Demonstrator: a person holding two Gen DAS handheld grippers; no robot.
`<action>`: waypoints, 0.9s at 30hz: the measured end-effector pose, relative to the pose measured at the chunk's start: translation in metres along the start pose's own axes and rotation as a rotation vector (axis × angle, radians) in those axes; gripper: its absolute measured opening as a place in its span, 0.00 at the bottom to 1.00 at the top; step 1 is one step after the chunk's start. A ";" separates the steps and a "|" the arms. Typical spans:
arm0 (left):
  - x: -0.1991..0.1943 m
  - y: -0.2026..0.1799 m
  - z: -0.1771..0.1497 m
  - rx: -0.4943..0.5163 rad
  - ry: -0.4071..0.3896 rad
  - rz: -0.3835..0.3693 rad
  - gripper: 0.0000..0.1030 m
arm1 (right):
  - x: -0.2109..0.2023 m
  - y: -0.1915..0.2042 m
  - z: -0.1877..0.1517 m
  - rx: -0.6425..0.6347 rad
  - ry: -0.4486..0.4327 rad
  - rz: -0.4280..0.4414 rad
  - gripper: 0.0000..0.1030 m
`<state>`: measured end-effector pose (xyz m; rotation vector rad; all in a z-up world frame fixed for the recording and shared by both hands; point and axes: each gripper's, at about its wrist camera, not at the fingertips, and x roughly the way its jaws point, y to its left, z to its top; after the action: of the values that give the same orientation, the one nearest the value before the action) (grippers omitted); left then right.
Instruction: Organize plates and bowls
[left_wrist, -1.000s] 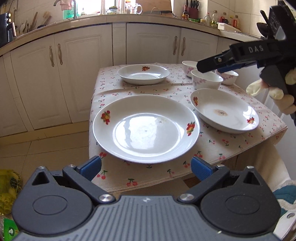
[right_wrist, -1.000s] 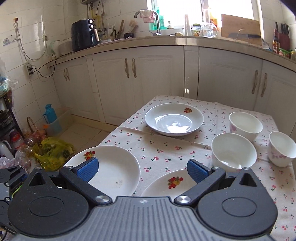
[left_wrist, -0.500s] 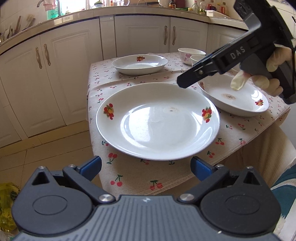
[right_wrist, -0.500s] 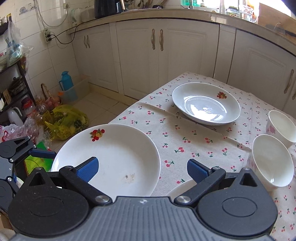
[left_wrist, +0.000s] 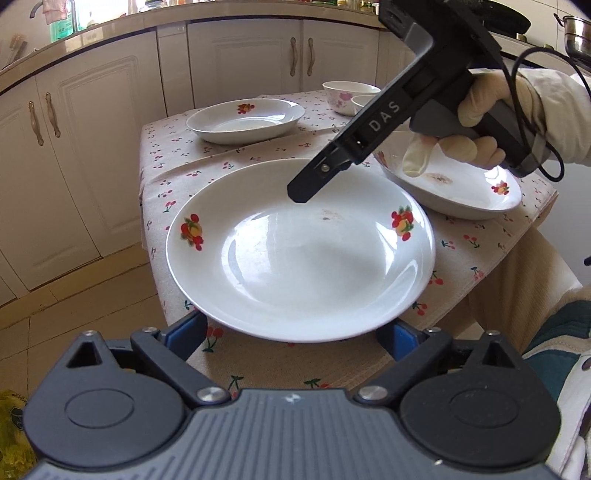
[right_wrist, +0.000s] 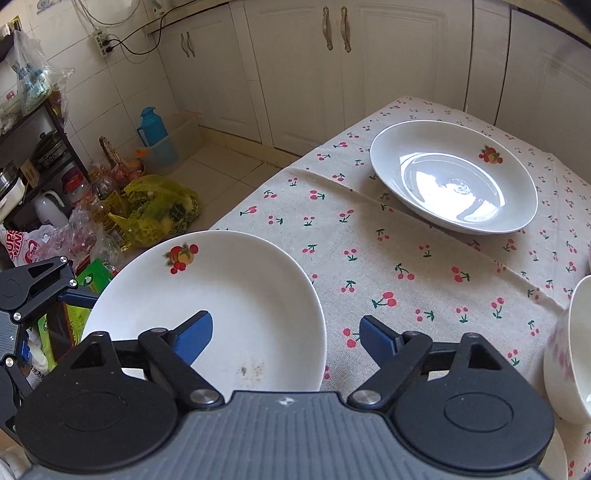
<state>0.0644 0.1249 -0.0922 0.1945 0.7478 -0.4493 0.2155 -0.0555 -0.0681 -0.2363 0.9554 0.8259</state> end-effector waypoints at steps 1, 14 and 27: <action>0.001 0.000 0.001 0.005 0.002 -0.004 0.94 | 0.002 -0.001 0.001 0.000 0.007 0.003 0.83; 0.003 0.002 0.008 0.042 0.026 -0.032 0.94 | 0.014 0.001 0.008 -0.014 0.064 0.084 0.69; 0.021 0.012 0.035 0.084 0.025 -0.030 0.93 | 0.005 -0.020 0.025 0.016 0.021 0.055 0.69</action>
<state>0.1051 0.1169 -0.0813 0.2683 0.7572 -0.5085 0.2467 -0.0534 -0.0612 -0.2060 0.9912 0.8670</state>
